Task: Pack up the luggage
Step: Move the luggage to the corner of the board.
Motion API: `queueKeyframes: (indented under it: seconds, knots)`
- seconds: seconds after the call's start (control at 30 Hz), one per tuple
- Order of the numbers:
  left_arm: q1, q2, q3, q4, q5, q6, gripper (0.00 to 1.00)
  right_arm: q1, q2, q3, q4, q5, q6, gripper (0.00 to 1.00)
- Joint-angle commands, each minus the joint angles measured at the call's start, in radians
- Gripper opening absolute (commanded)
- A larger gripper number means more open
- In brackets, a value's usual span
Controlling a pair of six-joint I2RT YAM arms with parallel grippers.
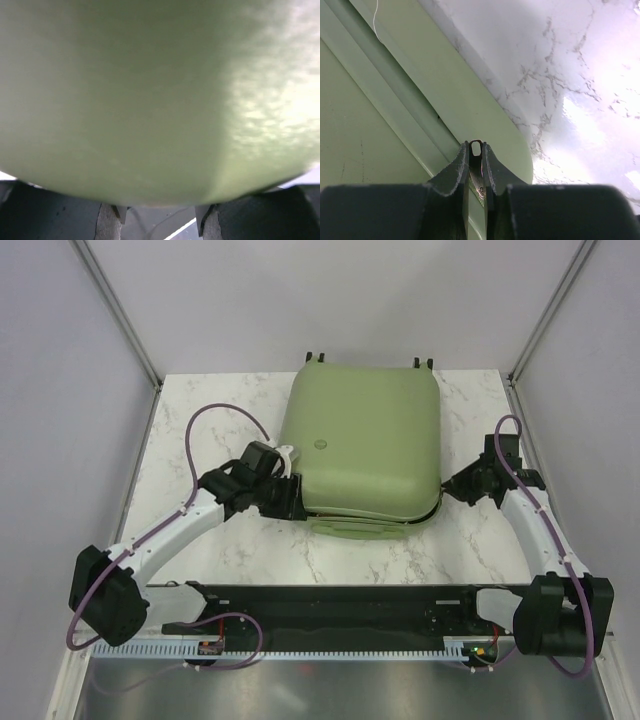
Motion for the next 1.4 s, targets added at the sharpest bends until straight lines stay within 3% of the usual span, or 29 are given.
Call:
queueKeyframes:
  seconds: [0.0,0.77,1.1,1.37]
  knots:
    - [-0.001,0.065,0.079,0.141,0.004,0.054,0.54,0.006,-0.013,0.015,-0.231,-0.043,-0.085,0.0]
    - [0.0,0.398,0.407,0.306,0.027,0.137,0.56,0.008,0.096,0.068,-0.085,0.011,-0.033,0.0]
    - [0.0,0.213,0.138,0.341,0.125,0.149,0.57,0.008,-0.121,-0.054,-0.193,0.028,0.046,0.0]
    - [-0.003,0.165,0.018,0.417,0.18,0.106,0.57,0.009,-0.175,-0.076,-0.253,0.023,0.032,0.0]
